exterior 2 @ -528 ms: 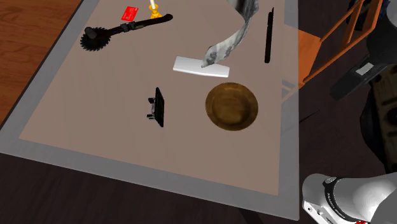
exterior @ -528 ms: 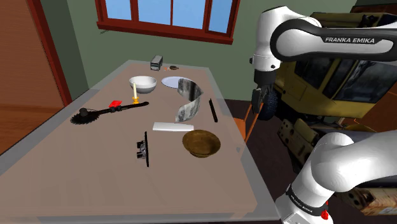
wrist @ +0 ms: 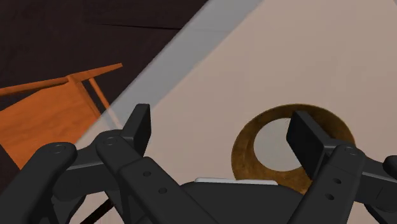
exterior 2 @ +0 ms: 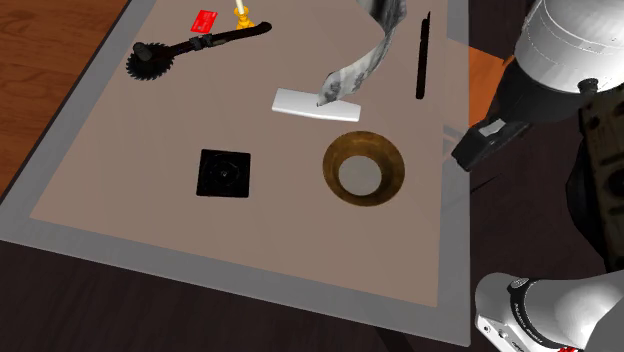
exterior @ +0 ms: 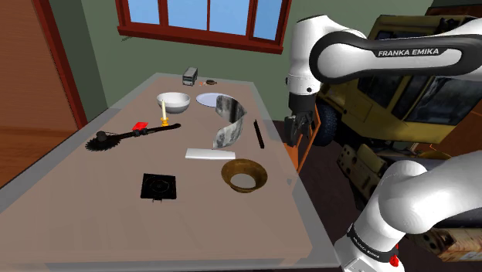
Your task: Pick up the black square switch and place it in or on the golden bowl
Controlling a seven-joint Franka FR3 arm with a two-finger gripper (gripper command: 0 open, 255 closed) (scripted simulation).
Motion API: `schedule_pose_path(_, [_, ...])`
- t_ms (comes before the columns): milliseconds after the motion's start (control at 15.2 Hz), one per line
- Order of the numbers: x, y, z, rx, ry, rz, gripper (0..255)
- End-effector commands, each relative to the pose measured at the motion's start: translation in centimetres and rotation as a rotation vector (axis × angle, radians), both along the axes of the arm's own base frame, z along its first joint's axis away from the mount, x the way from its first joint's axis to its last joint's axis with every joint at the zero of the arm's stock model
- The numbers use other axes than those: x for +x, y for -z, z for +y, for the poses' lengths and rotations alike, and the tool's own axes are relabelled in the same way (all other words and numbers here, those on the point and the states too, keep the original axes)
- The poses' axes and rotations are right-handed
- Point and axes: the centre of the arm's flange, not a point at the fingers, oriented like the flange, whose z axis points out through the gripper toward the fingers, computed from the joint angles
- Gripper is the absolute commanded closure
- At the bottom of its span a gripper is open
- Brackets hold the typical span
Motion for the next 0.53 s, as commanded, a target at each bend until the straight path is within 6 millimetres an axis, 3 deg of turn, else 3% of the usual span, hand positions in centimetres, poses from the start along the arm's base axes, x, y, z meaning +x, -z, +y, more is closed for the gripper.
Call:
schedule_pose_path(0, [1.0,1.0,2.0,0.01,0.022,-0.009,0])
schedule_pose_path(462, [4.7,3.5,9.3,0.042,0.088,-0.038,0])
